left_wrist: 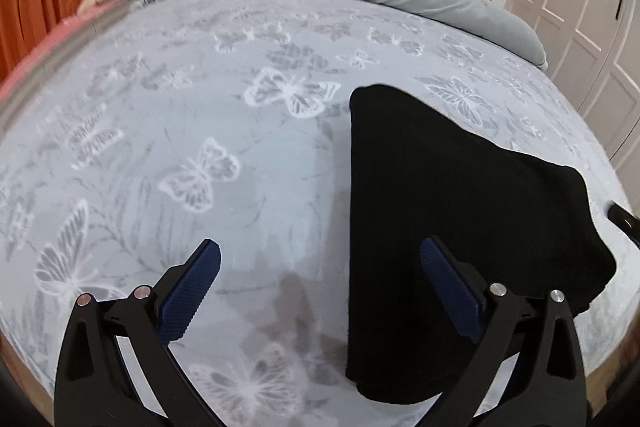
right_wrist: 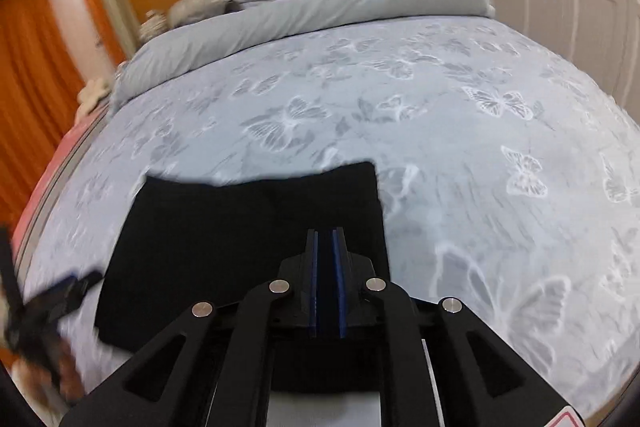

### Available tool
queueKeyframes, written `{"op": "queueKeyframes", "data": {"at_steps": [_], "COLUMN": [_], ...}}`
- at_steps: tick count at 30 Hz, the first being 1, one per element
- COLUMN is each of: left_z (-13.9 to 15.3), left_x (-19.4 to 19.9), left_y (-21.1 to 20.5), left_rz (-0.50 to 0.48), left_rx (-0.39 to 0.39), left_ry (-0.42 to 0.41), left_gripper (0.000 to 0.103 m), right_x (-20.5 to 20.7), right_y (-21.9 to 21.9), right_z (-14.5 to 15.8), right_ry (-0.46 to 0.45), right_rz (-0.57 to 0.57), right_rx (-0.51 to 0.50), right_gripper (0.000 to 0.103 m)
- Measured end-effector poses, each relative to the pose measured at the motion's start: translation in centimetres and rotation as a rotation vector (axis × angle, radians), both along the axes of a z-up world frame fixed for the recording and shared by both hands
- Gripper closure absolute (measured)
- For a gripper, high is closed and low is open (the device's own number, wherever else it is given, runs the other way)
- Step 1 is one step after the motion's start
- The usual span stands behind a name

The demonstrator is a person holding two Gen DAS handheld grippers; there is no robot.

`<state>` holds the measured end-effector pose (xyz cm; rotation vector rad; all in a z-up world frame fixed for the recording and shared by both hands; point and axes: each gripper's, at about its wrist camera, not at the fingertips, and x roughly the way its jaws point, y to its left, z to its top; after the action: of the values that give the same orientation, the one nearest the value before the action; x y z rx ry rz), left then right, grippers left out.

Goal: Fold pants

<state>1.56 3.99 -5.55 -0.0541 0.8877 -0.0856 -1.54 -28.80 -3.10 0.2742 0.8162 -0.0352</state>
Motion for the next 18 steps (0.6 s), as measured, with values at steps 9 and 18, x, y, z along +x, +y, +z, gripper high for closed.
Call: {"op": "queueKeyframes", "data": {"at_steps": [9,18], "left_z": [0.4,-1.0], "left_x": [-2.0,-2.4], "left_y": [-5.3,-7.2], "left_rz": [-0.104,-0.157], "left_rx": [0.117,0.163], "left_ry": [-0.051,-0.035], "left_gripper": [0.005,0.005], "right_x": [-0.7,-3.1], "right_y": [0.9,-2.4], "right_z": [-3.3,-0.7], "right_ry": [0.161,0.042], "right_rz": [0.039,-0.042], "right_rx": [-0.044,-0.041], "right_gripper": [0.101,0.076]}}
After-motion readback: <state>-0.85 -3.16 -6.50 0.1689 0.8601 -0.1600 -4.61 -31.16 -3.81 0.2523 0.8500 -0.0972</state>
